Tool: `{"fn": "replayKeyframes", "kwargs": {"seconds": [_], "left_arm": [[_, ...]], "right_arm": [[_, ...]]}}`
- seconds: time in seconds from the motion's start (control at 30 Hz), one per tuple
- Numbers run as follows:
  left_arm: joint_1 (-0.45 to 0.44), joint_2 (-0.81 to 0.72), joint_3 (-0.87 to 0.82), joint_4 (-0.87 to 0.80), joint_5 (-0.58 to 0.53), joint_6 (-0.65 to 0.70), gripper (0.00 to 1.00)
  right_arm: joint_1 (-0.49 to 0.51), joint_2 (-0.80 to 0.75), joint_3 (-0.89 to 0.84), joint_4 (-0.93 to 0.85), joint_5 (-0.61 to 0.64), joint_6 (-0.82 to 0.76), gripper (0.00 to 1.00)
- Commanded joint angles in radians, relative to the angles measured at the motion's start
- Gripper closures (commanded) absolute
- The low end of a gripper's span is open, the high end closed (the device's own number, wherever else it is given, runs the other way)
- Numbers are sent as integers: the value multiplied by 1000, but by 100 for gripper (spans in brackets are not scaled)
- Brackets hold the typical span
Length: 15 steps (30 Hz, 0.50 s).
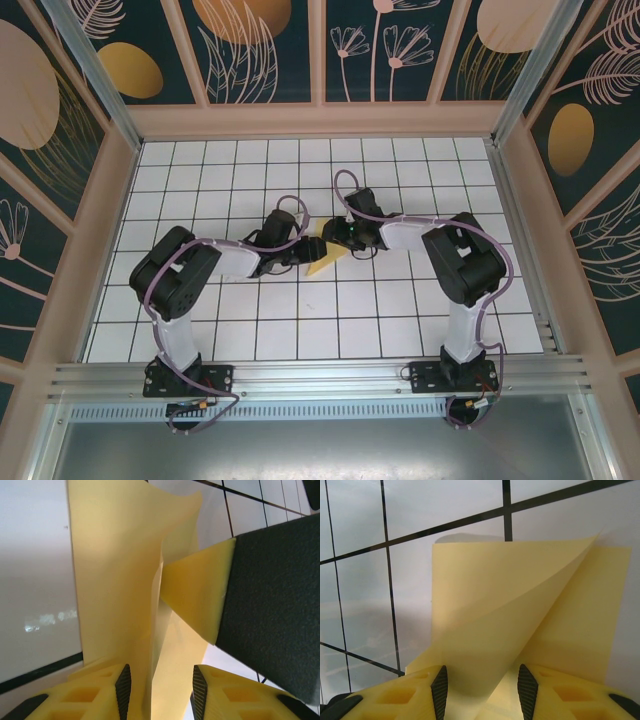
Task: Fold a paper plane with a square sheet of paper (pick it up from the middle)
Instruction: Fourth fold the wing at the center of the table.
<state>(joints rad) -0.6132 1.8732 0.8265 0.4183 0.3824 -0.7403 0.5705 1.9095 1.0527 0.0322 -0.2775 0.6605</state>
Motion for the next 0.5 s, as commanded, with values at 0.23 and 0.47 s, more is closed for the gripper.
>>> {"fn": "replayKeyframes", "kwargs": {"seconds": [0.23,0.47], "left_arm": [[6,44,43,0,41,39,74],[9,43,30,45,74,35,85]], "right_arm": [[2,5,-51,-21,-49,-1,54],[2,8,-56,-27,-39,-9,54]]}}
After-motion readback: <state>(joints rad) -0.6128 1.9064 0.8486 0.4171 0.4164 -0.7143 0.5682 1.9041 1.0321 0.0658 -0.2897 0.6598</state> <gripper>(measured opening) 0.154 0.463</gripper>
